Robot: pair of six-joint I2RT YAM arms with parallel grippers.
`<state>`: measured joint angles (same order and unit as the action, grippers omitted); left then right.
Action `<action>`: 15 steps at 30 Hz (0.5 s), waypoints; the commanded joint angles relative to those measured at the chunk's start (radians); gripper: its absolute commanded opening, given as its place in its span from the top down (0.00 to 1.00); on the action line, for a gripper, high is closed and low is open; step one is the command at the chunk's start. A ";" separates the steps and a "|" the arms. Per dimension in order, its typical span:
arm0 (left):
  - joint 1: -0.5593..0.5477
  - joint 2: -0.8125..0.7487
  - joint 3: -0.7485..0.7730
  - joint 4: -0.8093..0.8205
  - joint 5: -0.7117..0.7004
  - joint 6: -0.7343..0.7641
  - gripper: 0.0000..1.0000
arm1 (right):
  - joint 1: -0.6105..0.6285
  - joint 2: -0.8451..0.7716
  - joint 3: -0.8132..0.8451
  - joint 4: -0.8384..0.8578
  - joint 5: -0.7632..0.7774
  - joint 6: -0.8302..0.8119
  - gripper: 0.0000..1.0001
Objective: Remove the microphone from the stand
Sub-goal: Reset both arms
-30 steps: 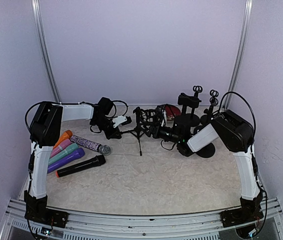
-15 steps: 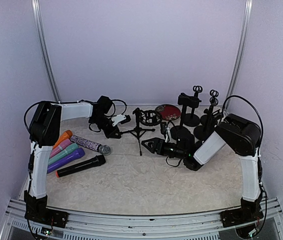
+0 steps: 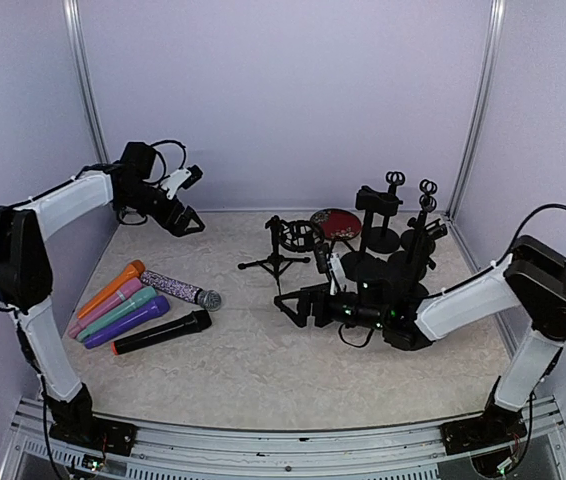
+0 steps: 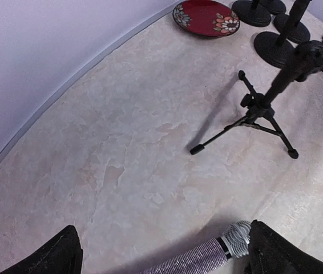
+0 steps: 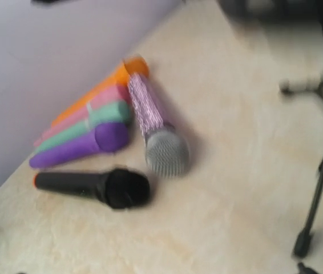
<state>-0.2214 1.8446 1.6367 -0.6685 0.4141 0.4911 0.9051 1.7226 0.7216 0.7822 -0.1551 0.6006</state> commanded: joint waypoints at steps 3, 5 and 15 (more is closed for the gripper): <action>0.026 -0.296 -0.343 0.091 0.041 -0.071 0.01 | 0.040 -0.299 -0.085 -0.265 0.249 -0.207 0.00; 0.036 -0.389 -0.483 0.159 0.053 -0.102 0.01 | 0.045 -0.387 -0.128 -0.339 0.360 -0.207 0.00; 0.044 -0.829 -1.092 0.593 -0.064 -0.248 0.01 | 0.051 -0.675 -0.377 -0.425 0.926 -0.265 0.00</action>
<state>-0.1837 1.1488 0.6598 -0.3416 0.4118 0.3172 0.9485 1.0878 0.3885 0.4114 0.4488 0.4187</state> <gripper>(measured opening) 0.988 0.999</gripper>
